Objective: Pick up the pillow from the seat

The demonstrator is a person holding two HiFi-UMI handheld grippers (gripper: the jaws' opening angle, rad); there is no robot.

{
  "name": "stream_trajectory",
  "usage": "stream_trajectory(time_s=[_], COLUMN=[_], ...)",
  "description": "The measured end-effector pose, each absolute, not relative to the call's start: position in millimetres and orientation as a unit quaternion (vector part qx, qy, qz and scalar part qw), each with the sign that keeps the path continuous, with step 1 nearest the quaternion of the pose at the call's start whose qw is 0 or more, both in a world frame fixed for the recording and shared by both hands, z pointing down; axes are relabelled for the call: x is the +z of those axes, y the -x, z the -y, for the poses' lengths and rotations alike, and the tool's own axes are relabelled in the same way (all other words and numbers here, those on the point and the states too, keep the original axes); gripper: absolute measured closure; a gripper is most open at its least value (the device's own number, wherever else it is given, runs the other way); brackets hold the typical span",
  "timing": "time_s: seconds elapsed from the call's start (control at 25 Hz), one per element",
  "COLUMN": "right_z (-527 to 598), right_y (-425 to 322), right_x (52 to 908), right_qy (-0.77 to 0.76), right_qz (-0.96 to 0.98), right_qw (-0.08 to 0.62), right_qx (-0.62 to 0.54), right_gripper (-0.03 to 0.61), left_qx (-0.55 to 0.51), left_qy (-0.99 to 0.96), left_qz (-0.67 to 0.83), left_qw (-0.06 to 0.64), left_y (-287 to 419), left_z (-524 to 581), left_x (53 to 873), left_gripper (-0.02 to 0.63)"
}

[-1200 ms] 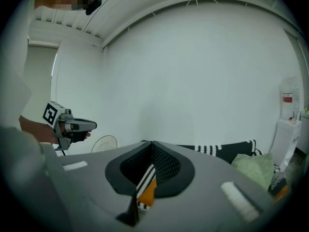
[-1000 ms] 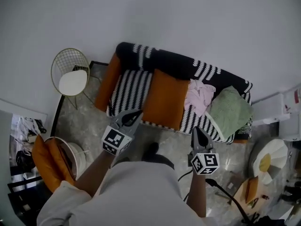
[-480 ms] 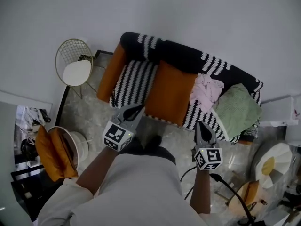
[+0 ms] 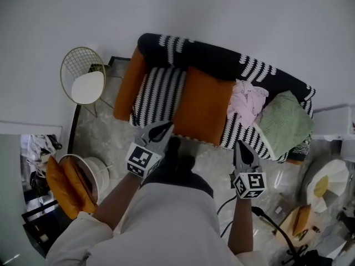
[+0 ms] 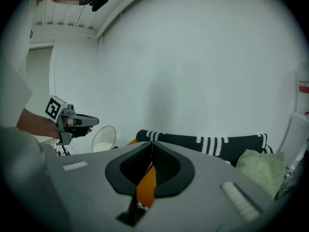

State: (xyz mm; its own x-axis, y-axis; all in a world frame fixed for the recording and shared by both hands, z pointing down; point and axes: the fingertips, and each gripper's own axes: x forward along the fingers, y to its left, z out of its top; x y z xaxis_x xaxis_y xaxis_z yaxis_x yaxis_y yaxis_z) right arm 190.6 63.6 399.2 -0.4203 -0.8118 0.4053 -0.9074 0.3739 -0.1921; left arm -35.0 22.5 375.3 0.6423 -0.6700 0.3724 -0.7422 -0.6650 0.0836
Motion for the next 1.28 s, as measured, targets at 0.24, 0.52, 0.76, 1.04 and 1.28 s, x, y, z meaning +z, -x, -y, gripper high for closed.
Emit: stream_trajectory(time_s=[0.24, 0.52, 0.76, 1.04, 1.28], right_z=[-19.5, 39.9, 83.7, 118.1, 137.5], right_y=[-190.9, -180.6, -194.9, -194.3, -195.6], right_x=[433.0, 491.8, 552.1, 622.7, 691.1], right_qy=[-0.544, -0.544, -0.542, -0.535, -0.523], right_qz=[0.799, 0.786, 0.776, 0.766, 0.761], right_qw=[0.117, 0.129, 0.145, 0.161, 0.172], right_qx=[0.227, 0.263, 0.287, 0.318, 0.343], right_gripper=[0.57, 0.557, 0.543, 0.515, 0.5], left_qx=[0.168, 0.183, 0.206, 0.225, 0.242], left_qy=[-0.906, -0.915, -0.912, -0.905, -0.898], left_qz=[0.369, 0.33, 0.315, 0.309, 0.303], left_qw=[0.121, 0.14, 0.161, 0.187, 0.207], left_y=[32.1, 25.2, 10.9, 9.1, 3.1], left_z=[27.8, 91.3, 140.9, 177.0, 199.7], left_x=[411.8, 468.2, 535.9, 610.4, 679.7], left_gripper=[0.614, 0.614, 0.614, 0.612, 0.583])
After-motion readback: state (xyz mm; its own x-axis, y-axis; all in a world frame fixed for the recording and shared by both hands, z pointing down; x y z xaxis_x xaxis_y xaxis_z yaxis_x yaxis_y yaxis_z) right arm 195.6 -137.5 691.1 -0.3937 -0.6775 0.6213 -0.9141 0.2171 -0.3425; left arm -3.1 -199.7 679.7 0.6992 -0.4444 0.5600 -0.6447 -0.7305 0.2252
